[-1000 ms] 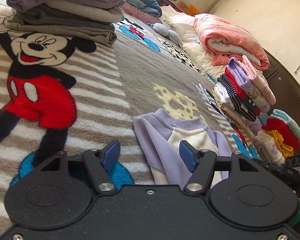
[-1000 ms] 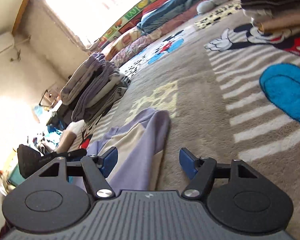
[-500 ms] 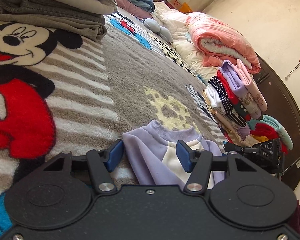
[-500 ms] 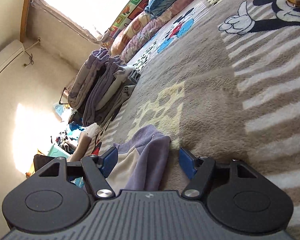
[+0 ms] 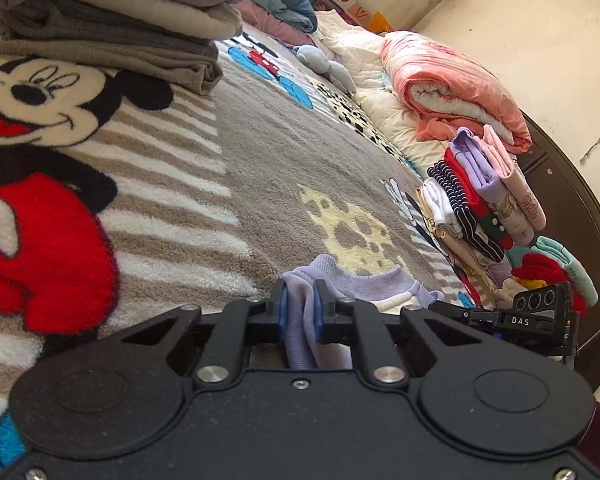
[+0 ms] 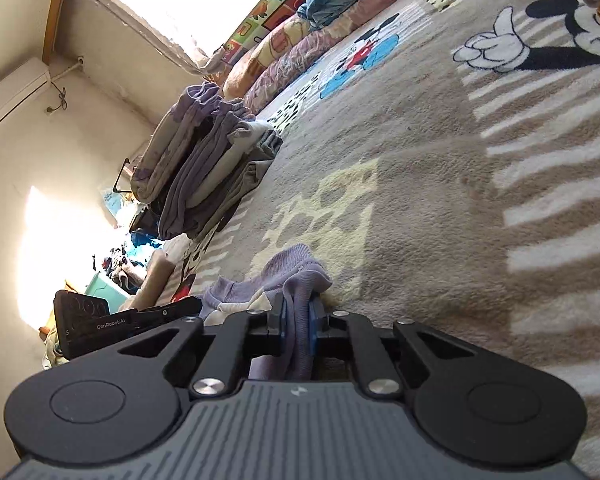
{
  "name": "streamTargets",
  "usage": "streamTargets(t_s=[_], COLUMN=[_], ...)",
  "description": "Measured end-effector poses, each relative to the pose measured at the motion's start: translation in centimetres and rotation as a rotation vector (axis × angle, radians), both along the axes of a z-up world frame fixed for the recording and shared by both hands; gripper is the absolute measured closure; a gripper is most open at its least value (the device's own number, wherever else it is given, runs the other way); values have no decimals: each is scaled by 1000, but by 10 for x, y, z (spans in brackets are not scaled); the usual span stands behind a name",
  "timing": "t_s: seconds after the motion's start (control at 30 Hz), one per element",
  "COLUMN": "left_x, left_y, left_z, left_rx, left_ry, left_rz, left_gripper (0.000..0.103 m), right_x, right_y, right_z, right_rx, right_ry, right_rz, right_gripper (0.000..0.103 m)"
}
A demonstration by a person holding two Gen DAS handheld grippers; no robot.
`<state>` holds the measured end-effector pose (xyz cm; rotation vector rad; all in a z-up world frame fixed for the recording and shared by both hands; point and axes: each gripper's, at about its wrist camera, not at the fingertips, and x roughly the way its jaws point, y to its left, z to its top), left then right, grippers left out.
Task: Fold clothes
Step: 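Grasp the lavender hem with the left gripper while the right gripper grasps it too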
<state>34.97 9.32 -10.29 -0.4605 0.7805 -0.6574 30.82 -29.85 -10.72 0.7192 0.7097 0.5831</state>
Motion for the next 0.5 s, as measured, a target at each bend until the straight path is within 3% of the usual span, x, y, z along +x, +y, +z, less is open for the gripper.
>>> streamTargets(t_s=[0.33, 0.5], left_x=[-51, -92], left_y=[1, 0], left_z=[49, 72], left_rx=[-48, -43], left_ry=[-236, -325], left_rz=[14, 10], left_gripper=[98, 98], right_x=[-40, -82], right_y=[9, 15], right_z=[60, 87], right_rx=[-44, -90], right_ry=[-239, -359], right_rz=[-14, -9], right_gripper=[92, 92])
